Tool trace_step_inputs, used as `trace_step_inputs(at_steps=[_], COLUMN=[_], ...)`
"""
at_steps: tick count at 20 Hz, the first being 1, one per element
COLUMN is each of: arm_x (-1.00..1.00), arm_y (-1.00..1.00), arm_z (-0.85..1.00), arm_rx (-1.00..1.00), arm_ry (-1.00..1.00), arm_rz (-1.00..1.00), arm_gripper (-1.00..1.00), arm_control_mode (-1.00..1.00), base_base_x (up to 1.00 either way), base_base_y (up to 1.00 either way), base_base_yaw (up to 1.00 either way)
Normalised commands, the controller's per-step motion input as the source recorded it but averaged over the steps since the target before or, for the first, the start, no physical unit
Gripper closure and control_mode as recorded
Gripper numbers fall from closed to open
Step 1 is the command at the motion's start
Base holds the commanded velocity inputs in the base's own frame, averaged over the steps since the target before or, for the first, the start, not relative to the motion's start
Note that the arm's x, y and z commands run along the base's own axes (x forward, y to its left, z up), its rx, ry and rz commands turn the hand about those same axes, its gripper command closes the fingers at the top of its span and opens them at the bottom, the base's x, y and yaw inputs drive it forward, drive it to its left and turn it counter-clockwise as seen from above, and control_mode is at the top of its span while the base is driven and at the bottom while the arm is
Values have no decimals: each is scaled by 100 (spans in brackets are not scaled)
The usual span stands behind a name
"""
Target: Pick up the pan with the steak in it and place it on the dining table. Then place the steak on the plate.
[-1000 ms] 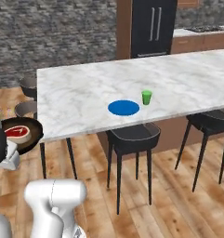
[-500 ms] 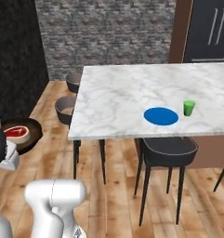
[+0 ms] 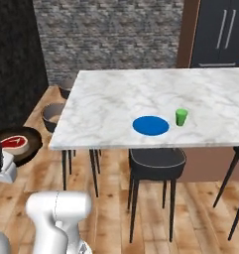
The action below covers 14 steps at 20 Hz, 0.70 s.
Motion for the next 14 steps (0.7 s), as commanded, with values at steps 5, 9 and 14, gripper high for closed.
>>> trace_step_inputs(at_steps=[5, 9, 14], arm_x=[0, 0, 0], arm_y=[0, 0, 0], arm_z=[0, 0, 0], arm_rx=[0, 0, 0], arm_ry=[0, 0, 0], arm_rz=[0, 0, 0], arm_gripper=[100, 100, 100], arm_control_mode=[100, 100, 100], base_base_x=[25, 30, 26], base_base_y=[-94, -85, -67], base_base_yaw=[4, 5, 6])
